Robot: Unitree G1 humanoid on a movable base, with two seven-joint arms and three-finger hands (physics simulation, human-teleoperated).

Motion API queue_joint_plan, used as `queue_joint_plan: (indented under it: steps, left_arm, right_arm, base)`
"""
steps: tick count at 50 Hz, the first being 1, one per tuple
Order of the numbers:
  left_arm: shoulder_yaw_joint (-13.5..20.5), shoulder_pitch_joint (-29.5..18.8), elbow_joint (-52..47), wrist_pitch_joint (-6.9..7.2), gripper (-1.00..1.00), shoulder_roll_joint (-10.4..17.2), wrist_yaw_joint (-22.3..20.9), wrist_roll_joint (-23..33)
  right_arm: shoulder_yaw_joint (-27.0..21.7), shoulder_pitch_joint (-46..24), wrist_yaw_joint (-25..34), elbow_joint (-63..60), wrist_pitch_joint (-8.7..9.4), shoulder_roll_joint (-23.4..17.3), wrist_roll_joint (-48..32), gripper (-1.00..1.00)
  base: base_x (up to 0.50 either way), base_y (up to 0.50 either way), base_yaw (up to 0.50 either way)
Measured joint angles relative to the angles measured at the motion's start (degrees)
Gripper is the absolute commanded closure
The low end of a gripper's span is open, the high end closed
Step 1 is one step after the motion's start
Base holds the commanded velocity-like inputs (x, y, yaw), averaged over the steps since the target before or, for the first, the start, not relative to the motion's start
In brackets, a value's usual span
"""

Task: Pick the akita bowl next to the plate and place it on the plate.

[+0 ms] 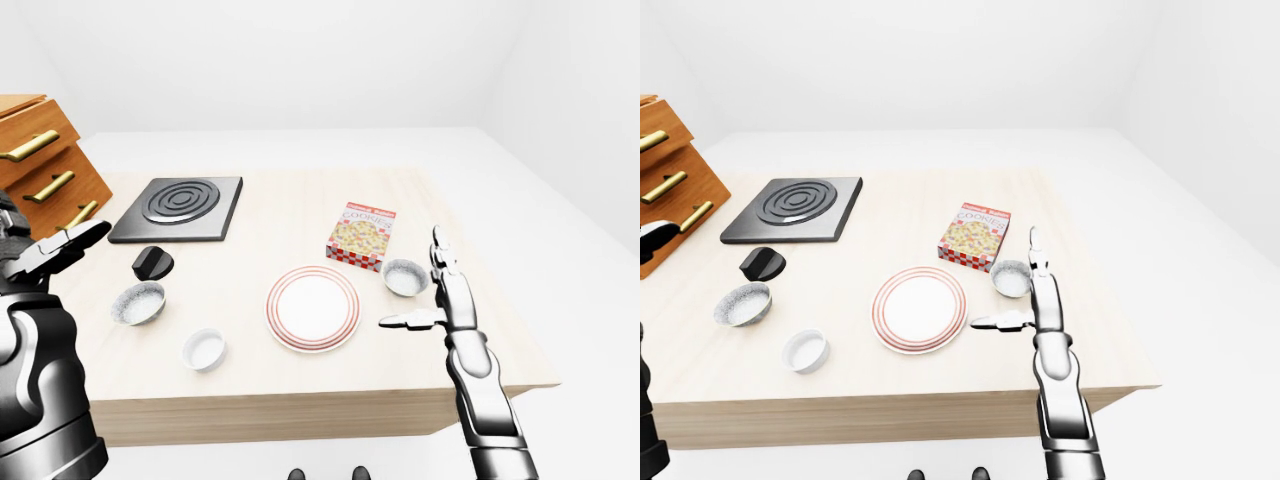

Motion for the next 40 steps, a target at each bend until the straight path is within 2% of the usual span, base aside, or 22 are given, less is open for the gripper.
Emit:
queue_joint_plan:
  steps: [5,11,16,22,30,40]
  left_arm:
    - [-0.1,0.1,0.3,0.0,-1.0,-0.1,-0.2,0.1]
    - [-0.2,0.2,0.7,0.0,-1.0,-0.2,-0.4,0.2]
    - [-0.2,0.2,0.9,0.0,-1.0,-0.3,-0.6,0.2]
    - [-0.2,0.2,1.1,0.0,-1.0,-0.3,-0.7,0.1]
    - [-0.2,0.3,1.2,0.0,-1.0,-0.4,-0.6,-0.1]
    - [-0.5,0.2,1.5,0.0,-1.0,-0.5,-0.6,0.0]
  right_arm:
    - [-2.5,0.6,0.9,-5.8,-0.39,-1.5,-5.3,-1.0]
    - [-6.1,1.2,1.8,-11.6,-2.14,-3.3,-13.0,-1.0]
    - [-7.9,2.0,0.8,-13.8,-2.14,-4.3,-21.3,-1.0]
    - [-8.7,2.7,-3.6,-14.2,-2.14,-5.0,-32.8,-1.0]
    - [-7.4,3.3,-14.7,-9.6,-2.14,-6.1,-48.9,-1.0]
    - [-3.6,2.7,-26.3,-2.0,-2.14,-6.5,-60.8,-1.0]
  base:
    - [0.0,0.0,0.0]
    - [0.0,0.0,0.0]
    - [0.0,0.0,0.0]
    - [0.0,0.0,0.0]
    - [0.0,0.0,0.0]
    - [0.0,0.0,0.0]
